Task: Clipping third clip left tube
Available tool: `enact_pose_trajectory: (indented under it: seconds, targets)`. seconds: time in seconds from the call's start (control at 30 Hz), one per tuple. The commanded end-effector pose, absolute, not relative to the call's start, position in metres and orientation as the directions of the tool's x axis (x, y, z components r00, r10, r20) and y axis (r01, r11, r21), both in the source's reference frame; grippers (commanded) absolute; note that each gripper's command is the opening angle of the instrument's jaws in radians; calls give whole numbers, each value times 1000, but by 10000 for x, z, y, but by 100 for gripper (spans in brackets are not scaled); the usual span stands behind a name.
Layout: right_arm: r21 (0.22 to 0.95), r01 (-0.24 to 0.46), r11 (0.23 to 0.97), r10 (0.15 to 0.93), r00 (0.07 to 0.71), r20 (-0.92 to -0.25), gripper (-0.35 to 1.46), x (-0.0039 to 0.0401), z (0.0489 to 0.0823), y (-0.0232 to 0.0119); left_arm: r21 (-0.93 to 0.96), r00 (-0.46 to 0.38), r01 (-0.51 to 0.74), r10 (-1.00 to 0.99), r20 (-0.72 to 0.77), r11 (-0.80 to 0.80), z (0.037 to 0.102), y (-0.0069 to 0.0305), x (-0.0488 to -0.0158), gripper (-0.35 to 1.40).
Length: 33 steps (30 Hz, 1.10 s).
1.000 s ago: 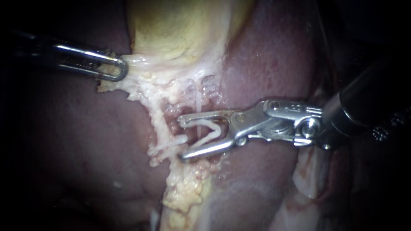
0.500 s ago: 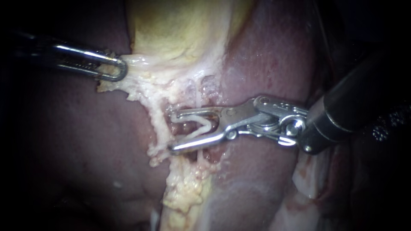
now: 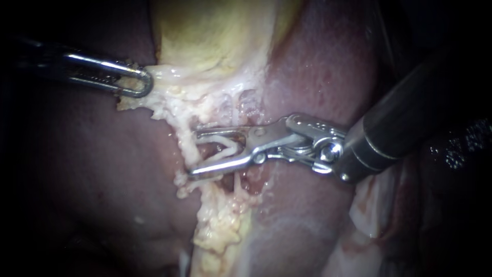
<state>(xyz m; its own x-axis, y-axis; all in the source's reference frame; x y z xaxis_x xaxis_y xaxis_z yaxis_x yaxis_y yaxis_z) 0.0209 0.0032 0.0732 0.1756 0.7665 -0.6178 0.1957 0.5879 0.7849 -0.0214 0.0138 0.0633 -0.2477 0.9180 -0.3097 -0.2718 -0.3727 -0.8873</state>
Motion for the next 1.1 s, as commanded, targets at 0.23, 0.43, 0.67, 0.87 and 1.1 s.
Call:
enact_pose_trajectory:
  seconds: [0.23, 0.43, 0.67, 0.87, 1.1]
  targets:
    - [784, 234, 574, 779, 140, -612, 50, 228, 732, 31, -887, -248, -273, 918, -309, -373, 633, 138, -215, -35]
    - [784, 233, 575, 778, 139, -612, 50, 243, 728, 28, -887, -247, -273, 918, -310, -373, 633, 138, -215, -35]
    - [784, 232, 576, 779, 138, -612, 50, 257, 723, 26, -887, -247, -273, 918, -310, -373, 633, 138, -216, -35]
    - [784, 233, 575, 779, 138, -612, 50, 258, 721, 25, -887, -247, -273, 918, -310, -373, 633, 138, -216, -35]
    - [785, 236, 572, 781, 135, -610, 50, 256, 714, 26, -887, -247, -273, 918, -310, -373, 633, 138, -216, -35]
